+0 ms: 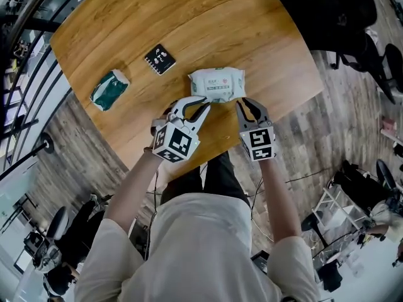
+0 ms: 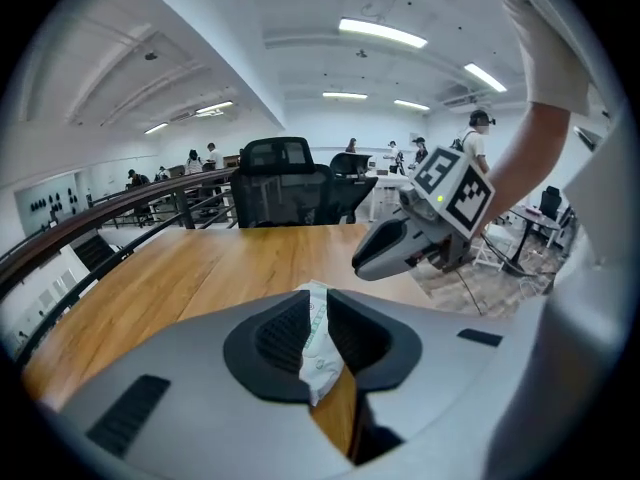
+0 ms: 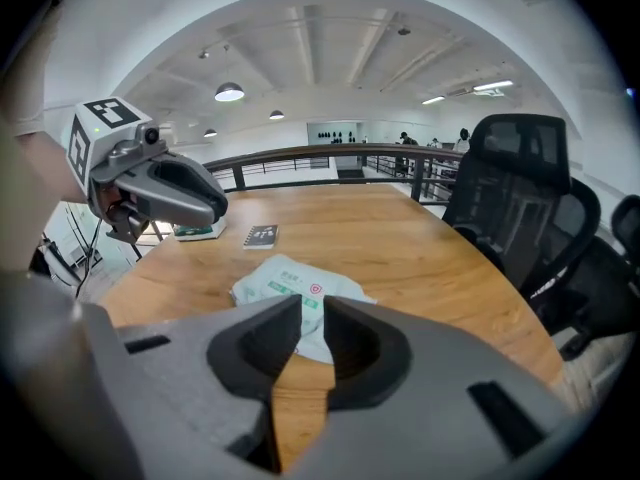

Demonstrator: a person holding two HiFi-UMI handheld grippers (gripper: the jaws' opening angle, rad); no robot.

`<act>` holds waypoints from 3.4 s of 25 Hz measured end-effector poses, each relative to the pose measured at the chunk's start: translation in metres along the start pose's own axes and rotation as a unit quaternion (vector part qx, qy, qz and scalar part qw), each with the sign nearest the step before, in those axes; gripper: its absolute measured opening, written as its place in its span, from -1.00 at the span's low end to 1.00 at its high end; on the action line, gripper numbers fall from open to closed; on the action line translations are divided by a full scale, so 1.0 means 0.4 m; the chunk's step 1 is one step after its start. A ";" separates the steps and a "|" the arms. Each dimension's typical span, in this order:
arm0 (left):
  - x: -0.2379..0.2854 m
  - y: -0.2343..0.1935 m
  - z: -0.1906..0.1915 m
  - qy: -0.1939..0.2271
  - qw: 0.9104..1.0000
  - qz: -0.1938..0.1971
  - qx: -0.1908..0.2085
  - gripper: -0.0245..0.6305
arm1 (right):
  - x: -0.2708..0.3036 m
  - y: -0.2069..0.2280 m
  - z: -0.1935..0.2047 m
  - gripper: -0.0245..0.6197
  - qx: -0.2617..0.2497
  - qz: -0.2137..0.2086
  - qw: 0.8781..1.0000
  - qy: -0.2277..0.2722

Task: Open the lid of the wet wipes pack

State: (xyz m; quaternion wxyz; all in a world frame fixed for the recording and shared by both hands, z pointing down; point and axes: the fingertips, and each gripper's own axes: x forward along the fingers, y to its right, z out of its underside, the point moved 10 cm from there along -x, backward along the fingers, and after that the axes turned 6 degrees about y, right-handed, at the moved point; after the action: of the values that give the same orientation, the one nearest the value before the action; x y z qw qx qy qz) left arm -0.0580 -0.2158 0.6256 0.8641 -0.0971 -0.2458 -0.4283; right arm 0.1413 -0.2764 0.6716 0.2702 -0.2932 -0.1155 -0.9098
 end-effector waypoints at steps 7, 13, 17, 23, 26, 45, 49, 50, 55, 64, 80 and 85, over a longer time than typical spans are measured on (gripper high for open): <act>0.118 0.015 0.004 -0.058 0.993 0.031 0.100 -0.75 | 0.072 0.043 0.030 -0.76 -0.044 -0.033 0.998 -0.038; 0.191 0.014 0.040 -0.089 0.984 0.058 0.145 -0.69 | 0.114 0.063 0.063 -0.76 -0.077 -0.058 0.993 -0.062; 0.224 0.010 0.064 -0.109 0.978 0.071 0.165 -0.65 | 0.132 0.070 0.079 -0.76 -0.093 -0.070 0.991 -0.069; 0.260 0.023 0.088 -0.128 0.969 0.080 0.194 -0.63 | 0.152 0.071 0.096 -0.76 -0.089 -0.078 0.991 -0.070; 0.274 0.034 0.096 -0.133 0.965 0.079 0.211 -0.62 | 0.154 0.073 0.098 -0.76 -0.083 -0.079 0.991 -0.065; 0.319 0.059 0.135 -0.144 0.944 0.051 0.293 -0.56 | 0.163 0.074 0.108 -0.76 -0.073 -0.087 0.992 -0.060; 0.316 0.052 0.139 -0.141 0.951 0.050 0.270 -0.59 | 0.165 0.074 0.108 -0.76 -0.071 -0.088 0.992 -0.057; 0.317 0.050 0.138 -0.142 0.953 0.051 0.264 -0.60 | 0.166 0.075 0.109 -0.76 -0.071 -0.088 0.992 -0.055; 0.315 0.038 0.130 -0.147 0.961 0.060 0.227 -0.64 | 0.169 0.077 0.111 -0.76 -0.065 -0.091 0.992 -0.055; 0.304 0.025 0.114 -0.147 0.969 0.058 0.192 -0.71 | 0.171 0.072 0.112 -0.76 -0.083 -0.095 0.991 -0.054; 0.292 0.000 0.082 -0.113 0.980 0.039 0.161 -0.79 | 0.187 0.074 0.110 -0.76 -0.104 -0.113 0.986 -0.070; 0.298 -0.055 0.019 -0.093 0.983 0.012 0.159 -0.87 | 0.185 0.078 0.110 -0.76 -0.097 -0.114 0.986 -0.071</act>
State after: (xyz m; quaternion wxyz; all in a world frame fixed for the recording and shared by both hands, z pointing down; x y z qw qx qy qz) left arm -0.0170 -0.3088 0.6918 0.8468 -0.0004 -0.3891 -0.3625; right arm 0.1289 -0.3175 0.7526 0.1264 -0.3665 -0.0784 -0.9184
